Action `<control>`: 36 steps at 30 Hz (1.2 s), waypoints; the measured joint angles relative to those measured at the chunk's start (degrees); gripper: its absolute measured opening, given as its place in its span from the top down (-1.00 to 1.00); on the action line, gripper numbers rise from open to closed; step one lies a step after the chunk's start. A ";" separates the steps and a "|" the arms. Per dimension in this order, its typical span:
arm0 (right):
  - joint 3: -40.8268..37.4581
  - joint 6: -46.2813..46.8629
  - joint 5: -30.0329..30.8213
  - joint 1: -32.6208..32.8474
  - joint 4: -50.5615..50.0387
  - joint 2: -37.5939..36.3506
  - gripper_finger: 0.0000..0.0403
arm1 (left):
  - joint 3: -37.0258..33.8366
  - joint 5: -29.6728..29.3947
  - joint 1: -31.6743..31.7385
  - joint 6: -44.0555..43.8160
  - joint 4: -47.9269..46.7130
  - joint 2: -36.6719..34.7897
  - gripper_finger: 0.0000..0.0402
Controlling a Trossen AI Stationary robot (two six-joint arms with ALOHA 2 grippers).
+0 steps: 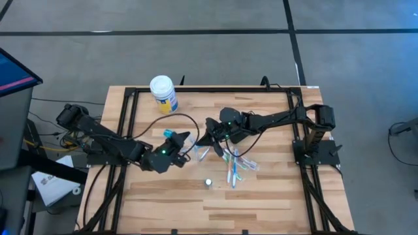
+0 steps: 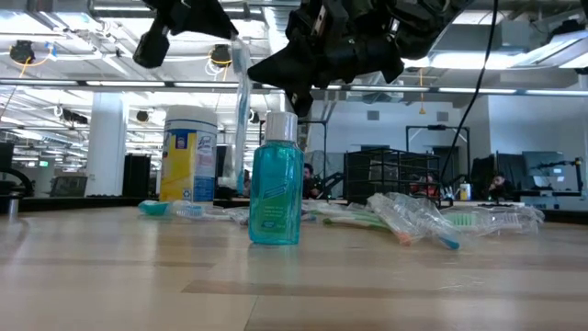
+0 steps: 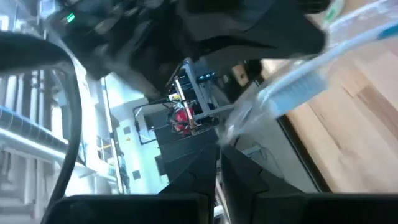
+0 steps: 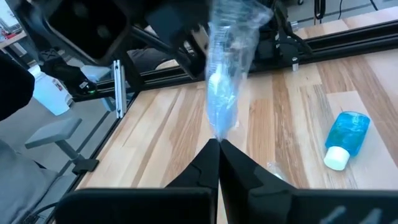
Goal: Pick & Place toothbrushing station
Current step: Put the blue toothbrush into the mesh organizer
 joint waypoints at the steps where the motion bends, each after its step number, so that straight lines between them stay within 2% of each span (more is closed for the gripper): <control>1: 0.00 -0.04 0.15 0.00 0.03 0.00 1.00 | 0.00 0.02 0.01 -1.26 -0.08 -0.71 0.92; 7: 0.02 -3.07 4.19 0.00 -3.85 -3.59 1.00 | 0.00 0.04 0.00 -9.27 0.05 -4.61 0.92; 11: -0.04 -6.31 9.68 0.00 -9.82 -8.18 1.00 | 0.00 0.12 0.00 -17.47 -0.08 -6.27 0.92; 19: -0.04 -8.62 16.65 -0.25 -18.35 -15.22 1.00 | 0.00 0.73 0.00 -33.37 0.28 -7.77 0.92; 23: -0.06 -9.03 21.19 -0.75 -22.74 -17.91 1.00 | 0.00 3.64 0.01 -38.79 0.15 -7.70 0.92; 28: -0.11 -9.95 26.22 -0.80 -26.57 -22.20 1.00 | 0.00 11.12 1.21 -44.49 0.20 -7.68 0.92; 32: -0.11 -9.96 29.58 -1.06 -30.59 -25.79 1.00 | 0.00 13.38 2.80 -47.53 0.19 -7.68 0.92; 36: -0.11 -9.95 36.33 -1.14 -35.72 -29.32 1.00 | 0.00 16.03 4.90 -51.37 0.16 -7.68 0.92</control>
